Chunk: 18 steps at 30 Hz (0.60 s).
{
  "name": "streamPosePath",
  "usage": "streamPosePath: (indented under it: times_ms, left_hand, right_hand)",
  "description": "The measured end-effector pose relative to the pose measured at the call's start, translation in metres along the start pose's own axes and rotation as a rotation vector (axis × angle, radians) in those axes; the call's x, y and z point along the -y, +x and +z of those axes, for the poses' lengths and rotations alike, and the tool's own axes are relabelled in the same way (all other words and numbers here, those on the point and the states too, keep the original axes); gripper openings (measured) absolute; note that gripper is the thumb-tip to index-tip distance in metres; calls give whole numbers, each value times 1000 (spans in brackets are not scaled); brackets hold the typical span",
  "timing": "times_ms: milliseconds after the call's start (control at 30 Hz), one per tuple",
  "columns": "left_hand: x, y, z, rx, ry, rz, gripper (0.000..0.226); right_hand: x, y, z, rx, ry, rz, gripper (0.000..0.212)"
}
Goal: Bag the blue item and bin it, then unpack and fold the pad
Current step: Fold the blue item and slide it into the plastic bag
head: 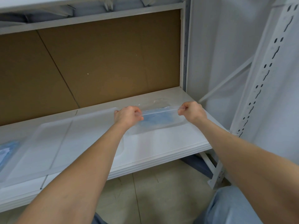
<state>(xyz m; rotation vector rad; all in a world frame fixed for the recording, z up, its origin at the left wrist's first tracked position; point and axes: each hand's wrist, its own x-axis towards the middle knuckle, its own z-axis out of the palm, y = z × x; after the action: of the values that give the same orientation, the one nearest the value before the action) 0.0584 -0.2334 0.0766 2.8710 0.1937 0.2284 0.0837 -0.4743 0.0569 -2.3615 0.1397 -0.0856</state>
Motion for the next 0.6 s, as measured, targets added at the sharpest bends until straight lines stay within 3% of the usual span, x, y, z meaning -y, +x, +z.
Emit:
streamPosePath:
  times_ms: [133, 233, 333, 433, 600]
  left_hand:
    - [9, 1, -2, 53, -83, -121, 54]
    - [21, 10, 2, 68, -473, -242, 60]
    - [24, 11, 10, 110, -795, -243, 53]
    - [20, 10, 14, 70, -963, -202, 28]
    - [19, 21, 17, 9, -1000, -238, 8]
  right_hand:
    - [-3, 1, 2, -4, 157, 6, 20]
    - [-5, 7, 5, -58, 361, 7, 8]
    - [-5, 12, 8, -81, 527, 23, 30]
    - [-7, 17, 11, -85, 561, -4, 26]
    - [-6, 26, 14, -87, 616, 32, 18]
